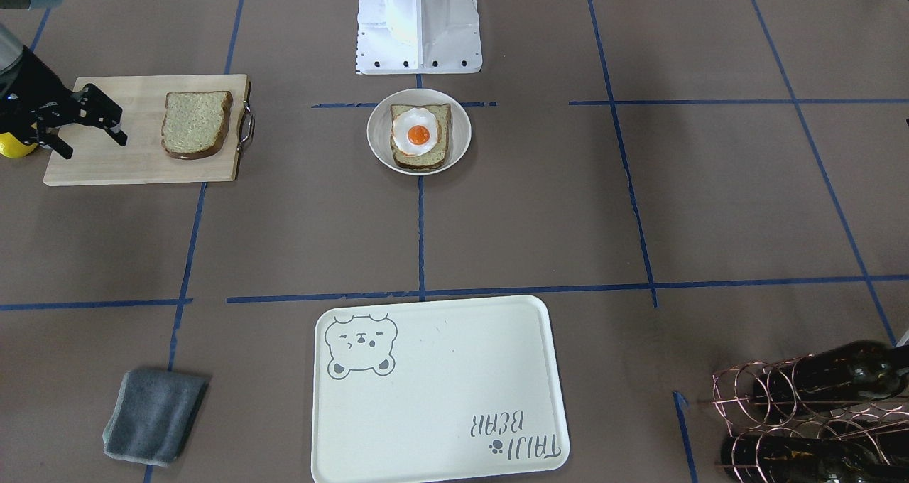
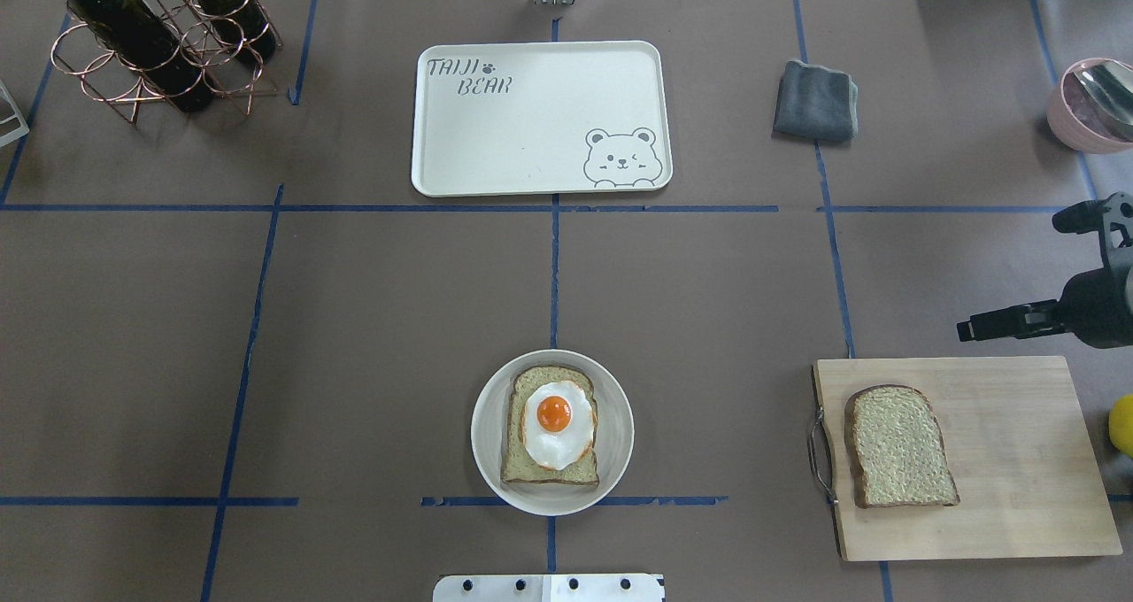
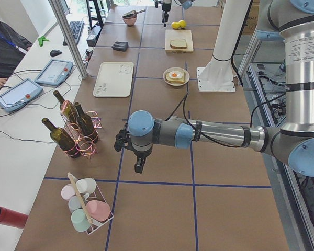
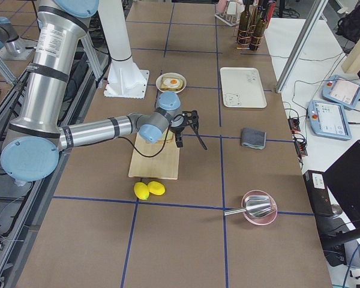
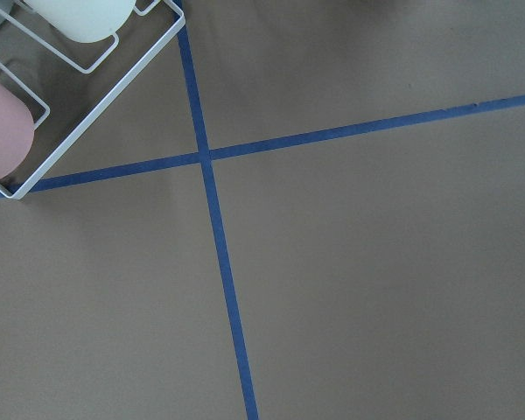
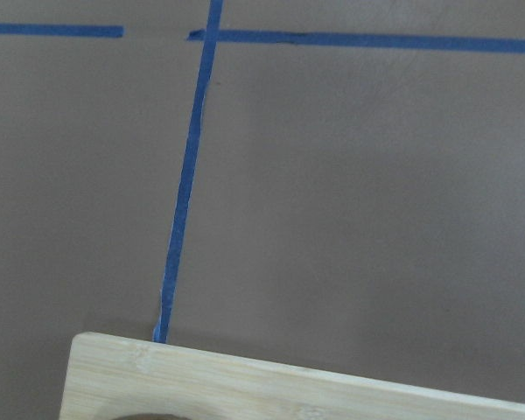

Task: Make sandwich and place on tray
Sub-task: 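Move the right gripper down onto the bread slice on the cutting board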

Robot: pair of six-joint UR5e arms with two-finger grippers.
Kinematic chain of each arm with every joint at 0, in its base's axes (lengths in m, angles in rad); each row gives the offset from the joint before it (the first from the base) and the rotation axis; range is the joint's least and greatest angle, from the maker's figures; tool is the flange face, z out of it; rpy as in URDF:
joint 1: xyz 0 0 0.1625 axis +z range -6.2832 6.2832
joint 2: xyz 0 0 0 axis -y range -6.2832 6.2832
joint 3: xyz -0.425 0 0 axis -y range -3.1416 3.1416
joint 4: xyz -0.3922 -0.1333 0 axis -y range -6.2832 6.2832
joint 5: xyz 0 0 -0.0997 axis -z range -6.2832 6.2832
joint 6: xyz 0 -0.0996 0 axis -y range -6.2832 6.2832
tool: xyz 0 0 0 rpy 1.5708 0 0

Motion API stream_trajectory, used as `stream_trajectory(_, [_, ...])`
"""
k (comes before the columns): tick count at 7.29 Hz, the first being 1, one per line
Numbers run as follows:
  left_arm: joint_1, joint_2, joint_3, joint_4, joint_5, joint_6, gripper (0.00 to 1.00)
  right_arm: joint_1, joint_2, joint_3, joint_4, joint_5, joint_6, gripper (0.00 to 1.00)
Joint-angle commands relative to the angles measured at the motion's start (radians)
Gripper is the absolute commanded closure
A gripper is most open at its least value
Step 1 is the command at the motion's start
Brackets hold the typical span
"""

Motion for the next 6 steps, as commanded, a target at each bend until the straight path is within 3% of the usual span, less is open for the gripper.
stream_trajectory(1, [-0.001, -0.001, -0.003, 0.000, 0.000, 0.000, 0.00, -0.163, -0.088, 0.003, 0.128, -0.126, 0.144, 0.10])
stream_trajectory(3, [0.000, -0.001, -0.003, 0.000, 0.000, 0.000, 0.00, -0.252, -0.107, 0.011, 0.150, -0.178, 0.207, 0.28])
stream_trajectory(5, [0.000, -0.001, -0.002, 0.000, 0.000, 0.000, 0.00, -0.399, -0.107, 0.031, 0.150, -0.319, 0.295, 0.34])
stream_trajectory(6, [0.000, -0.001, -0.002, 0.000, 0.000, 0.000, 0.00, -0.406, -0.107, 0.031, 0.150, -0.323, 0.295, 0.38])
